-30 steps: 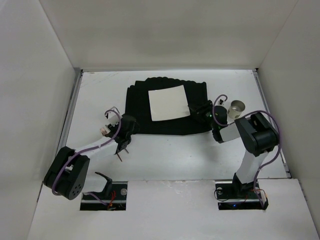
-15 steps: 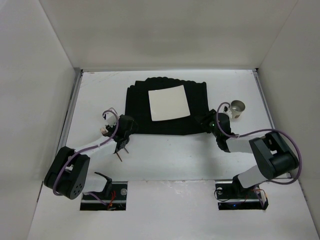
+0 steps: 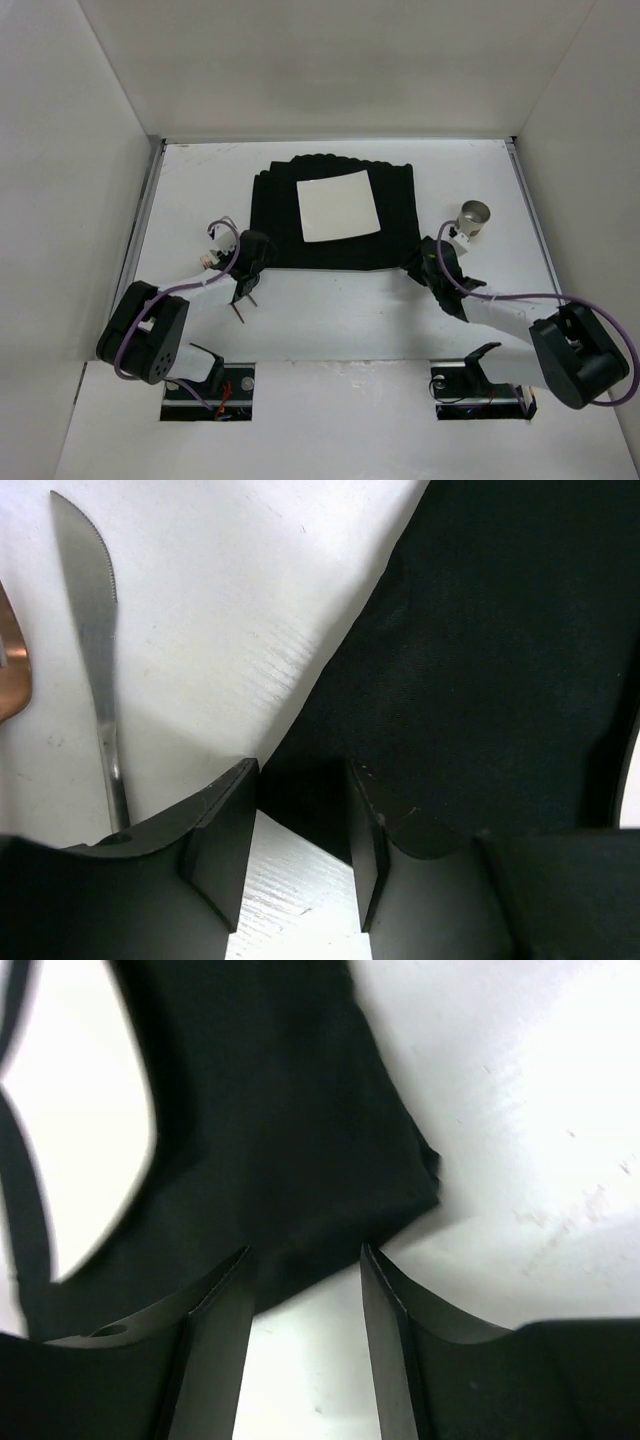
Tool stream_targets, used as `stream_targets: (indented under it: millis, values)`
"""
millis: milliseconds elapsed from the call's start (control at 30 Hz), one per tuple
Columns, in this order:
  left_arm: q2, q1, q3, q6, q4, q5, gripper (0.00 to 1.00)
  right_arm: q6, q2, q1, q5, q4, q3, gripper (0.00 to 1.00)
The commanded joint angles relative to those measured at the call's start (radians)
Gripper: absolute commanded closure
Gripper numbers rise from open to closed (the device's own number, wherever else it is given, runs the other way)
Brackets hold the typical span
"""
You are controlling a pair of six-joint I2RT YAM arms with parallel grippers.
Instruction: Set the dinner table for one person
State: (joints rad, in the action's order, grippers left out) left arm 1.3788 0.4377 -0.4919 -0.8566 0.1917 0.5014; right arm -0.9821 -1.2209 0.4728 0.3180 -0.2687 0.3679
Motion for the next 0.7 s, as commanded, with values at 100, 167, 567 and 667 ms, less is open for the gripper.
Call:
stream_targets:
  millis: [100,167,567,667]
  values:
    - [0.022,-0.009,0.010,-0.004,0.060,-0.043,0.76,0.013,-0.127,0.040,0.027,0.097,0.109,0.51]
    - [0.020,-0.009,0.016,-0.002,0.068,-0.046,0.84,0.013,-0.176,0.042,0.003,0.069,0.138,0.56]
    - [-0.115,-0.035,0.085,0.010,-0.014,-0.077,0.95,-0.012,-0.128,0.042,-0.014,0.085,0.094,0.95]
    - [-0.171,-0.027,0.099,0.004,-0.067,-0.077,0.95,-0.013,-0.089,0.065,-0.025,0.117,0.063,0.96]
